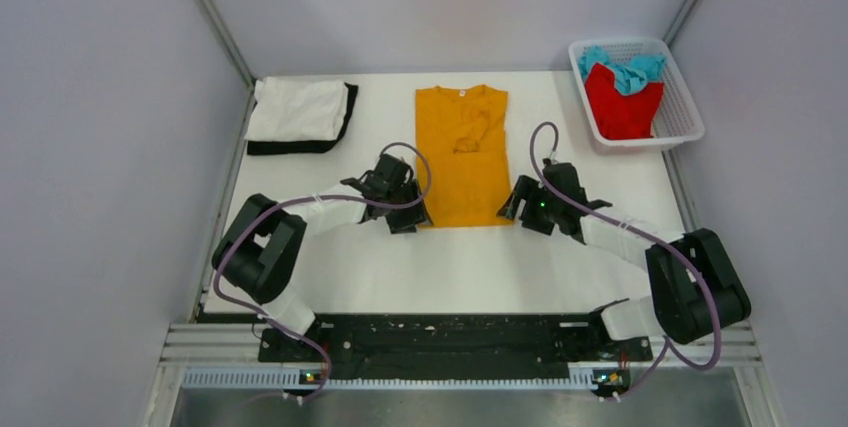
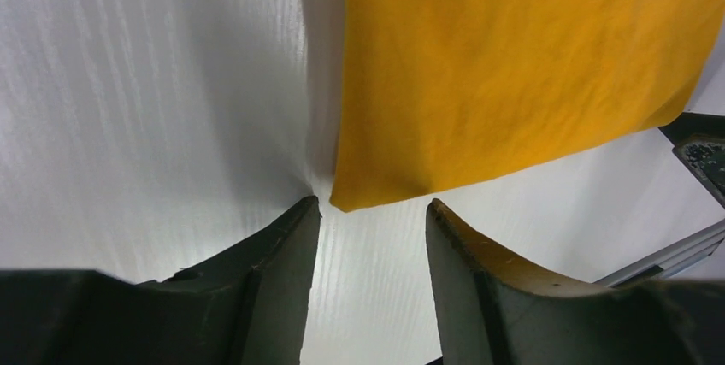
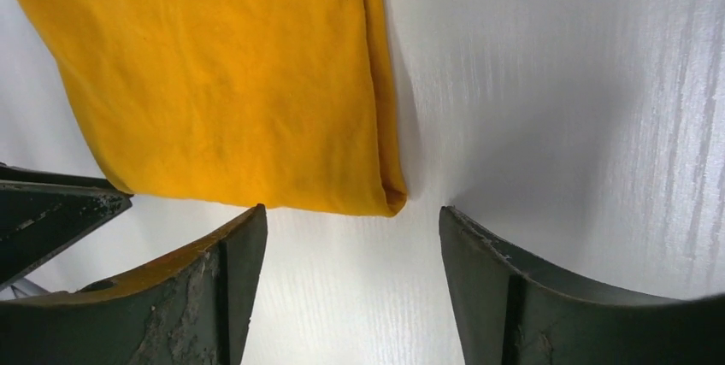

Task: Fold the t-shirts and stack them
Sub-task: Grab one side of the 2/3 rectangular tshirt with both arms, then fold the long partially folded tshirt into a neat square, then put the neatly folded tshirt into the corner of the board with the left arm

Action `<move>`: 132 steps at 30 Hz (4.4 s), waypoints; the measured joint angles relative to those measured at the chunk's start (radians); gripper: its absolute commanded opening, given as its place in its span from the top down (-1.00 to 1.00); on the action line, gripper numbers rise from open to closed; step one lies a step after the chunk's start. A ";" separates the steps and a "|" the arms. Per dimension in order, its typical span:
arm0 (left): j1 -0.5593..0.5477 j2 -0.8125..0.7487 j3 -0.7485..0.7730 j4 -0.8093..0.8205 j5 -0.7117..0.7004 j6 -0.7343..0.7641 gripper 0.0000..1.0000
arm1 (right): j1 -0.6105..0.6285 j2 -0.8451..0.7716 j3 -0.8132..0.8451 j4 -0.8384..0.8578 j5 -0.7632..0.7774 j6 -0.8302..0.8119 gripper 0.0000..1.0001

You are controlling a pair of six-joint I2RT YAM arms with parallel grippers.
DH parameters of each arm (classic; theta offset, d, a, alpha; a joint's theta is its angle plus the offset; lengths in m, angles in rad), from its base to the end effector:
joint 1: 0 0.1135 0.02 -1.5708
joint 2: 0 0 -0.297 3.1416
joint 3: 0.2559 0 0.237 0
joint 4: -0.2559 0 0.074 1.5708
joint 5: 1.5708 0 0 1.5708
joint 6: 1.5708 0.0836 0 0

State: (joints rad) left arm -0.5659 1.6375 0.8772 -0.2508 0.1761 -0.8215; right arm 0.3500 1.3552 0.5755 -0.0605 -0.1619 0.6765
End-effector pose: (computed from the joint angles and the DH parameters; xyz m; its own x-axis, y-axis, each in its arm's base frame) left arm 0.2709 -0.1894 0.1628 -0.9312 -0.2625 -0.2529 -0.1107 0.8648 -0.4899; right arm 0.2454 0.1039 0.1685 -0.8207 0.3582 -0.4452 0.0953 0.8540 0.5114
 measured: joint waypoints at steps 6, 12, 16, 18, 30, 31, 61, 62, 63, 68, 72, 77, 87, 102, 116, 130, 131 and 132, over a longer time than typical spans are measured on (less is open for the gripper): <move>-0.018 0.036 0.023 -0.005 -0.007 -0.007 0.39 | 0.000 0.037 -0.015 0.048 -0.013 0.039 0.07; -0.018 0.074 0.060 -0.013 -0.013 -0.010 0.87 | 0.000 0.067 -0.019 0.079 0.002 0.053 0.51; -0.018 0.098 0.089 -0.025 -0.022 -0.014 1.00 | 0.000 0.092 -0.018 0.107 0.010 0.057 1.00; -0.018 0.111 0.107 -0.030 -0.024 -0.012 1.00 | 0.000 0.105 -0.017 0.122 0.006 0.060 1.00; -0.147 -0.230 -0.106 -0.131 -0.153 -0.034 1.00 | 0.186 -0.255 -0.085 -0.162 -0.027 0.030 1.00; -0.195 -0.305 -0.118 -0.169 -0.182 -0.045 1.00 | 0.226 -0.332 -0.087 -0.209 -0.040 0.034 1.00; -0.090 -0.236 0.338 -0.203 -0.295 0.156 1.00 | 0.069 -0.474 0.200 -0.439 0.174 0.029 1.00; -0.082 -0.196 0.368 -0.200 -0.288 0.168 1.00 | 0.042 -0.441 0.200 -0.415 0.166 0.021 1.00; -0.074 -0.159 0.393 -0.197 -0.284 0.176 1.00 | 0.034 -0.427 0.199 -0.404 0.162 0.018 1.00; -0.030 0.010 0.518 -0.198 -0.246 0.212 1.00 | -0.047 -0.308 0.198 -0.306 0.108 -0.004 1.00; 0.003 0.139 0.605 -0.201 -0.205 0.226 1.00 | -0.098 -0.206 0.198 -0.224 0.066 -0.012 1.00; 0.041 0.288 0.711 -0.226 -0.164 0.237 1.00 | -0.130 -0.047 0.198 -0.118 0.022 -0.014 1.00; 0.119 0.496 0.877 -0.269 -0.074 0.266 -0.97 | -0.162 0.228 0.256 0.024 -0.008 0.008 -0.89; 0.129 0.425 0.739 -0.298 0.030 0.350 -0.98 | -0.163 -0.022 0.150 0.084 -0.078 0.022 -0.97; 0.093 0.484 0.722 -0.346 0.040 0.388 0.01 | -0.163 -0.193 0.059 0.029 -0.113 0.004 -0.98; -0.053 0.624 0.961 -0.499 -0.232 0.261 1.00 | -0.163 -0.430 0.033 -0.129 0.034 -0.056 -0.97; -0.063 0.627 0.972 -0.512 -0.272 0.256 1.00 | -0.163 -0.436 0.033 -0.135 0.045 -0.060 -0.97; -0.072 0.628 0.980 -0.523 -0.319 0.255 1.00 | -0.163 -0.440 0.033 -0.140 0.056 -0.066 -0.97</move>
State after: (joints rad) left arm -0.6384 2.2658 1.8568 -0.7734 -0.1425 -0.5663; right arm 0.1871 0.9154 0.6086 -0.2008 -0.1059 0.6102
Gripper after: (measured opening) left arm 0.058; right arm 0.985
